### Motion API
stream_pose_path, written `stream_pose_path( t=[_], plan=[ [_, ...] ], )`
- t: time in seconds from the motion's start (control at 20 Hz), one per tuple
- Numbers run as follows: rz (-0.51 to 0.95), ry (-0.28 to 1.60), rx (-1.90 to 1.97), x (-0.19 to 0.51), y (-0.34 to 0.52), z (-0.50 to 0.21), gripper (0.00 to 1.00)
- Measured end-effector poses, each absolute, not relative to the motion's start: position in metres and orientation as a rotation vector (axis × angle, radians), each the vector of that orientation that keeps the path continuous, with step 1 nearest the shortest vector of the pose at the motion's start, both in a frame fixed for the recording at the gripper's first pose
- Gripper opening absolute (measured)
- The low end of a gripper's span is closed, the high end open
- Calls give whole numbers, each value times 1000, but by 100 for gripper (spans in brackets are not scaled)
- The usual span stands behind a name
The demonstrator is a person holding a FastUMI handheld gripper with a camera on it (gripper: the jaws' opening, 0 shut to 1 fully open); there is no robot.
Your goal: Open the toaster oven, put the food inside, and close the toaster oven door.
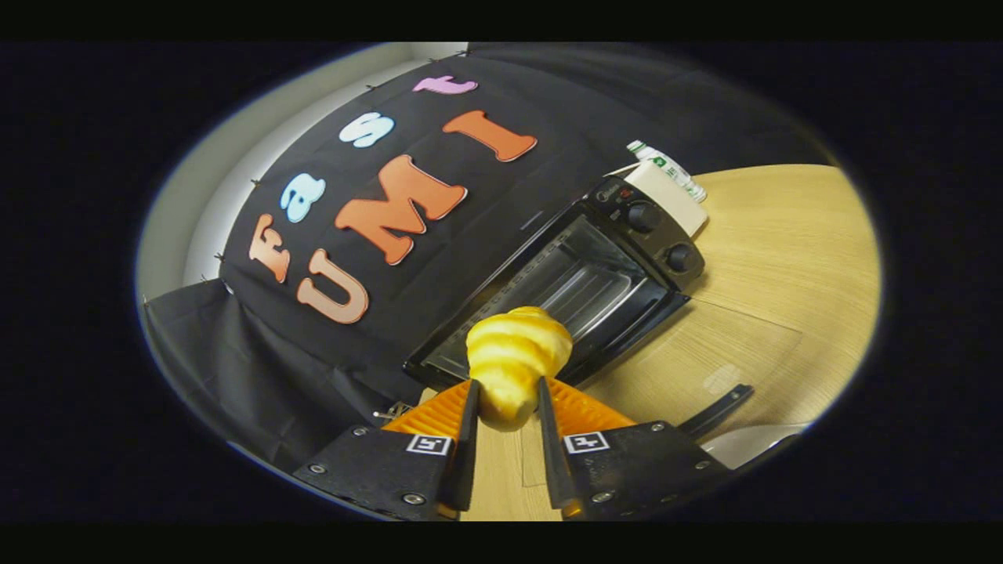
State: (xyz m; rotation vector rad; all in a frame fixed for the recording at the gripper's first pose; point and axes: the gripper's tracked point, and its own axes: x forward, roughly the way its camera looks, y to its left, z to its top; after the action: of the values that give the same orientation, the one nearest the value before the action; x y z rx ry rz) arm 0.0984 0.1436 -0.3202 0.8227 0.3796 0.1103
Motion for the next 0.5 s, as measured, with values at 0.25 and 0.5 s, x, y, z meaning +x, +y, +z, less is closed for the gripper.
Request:
stream_pose_path(
  t=[0.25,0.5],
  plan=[
    [117,409,861,135,155,-333,38],
    [114,418,837,163,160,-340,38]
  ],
)
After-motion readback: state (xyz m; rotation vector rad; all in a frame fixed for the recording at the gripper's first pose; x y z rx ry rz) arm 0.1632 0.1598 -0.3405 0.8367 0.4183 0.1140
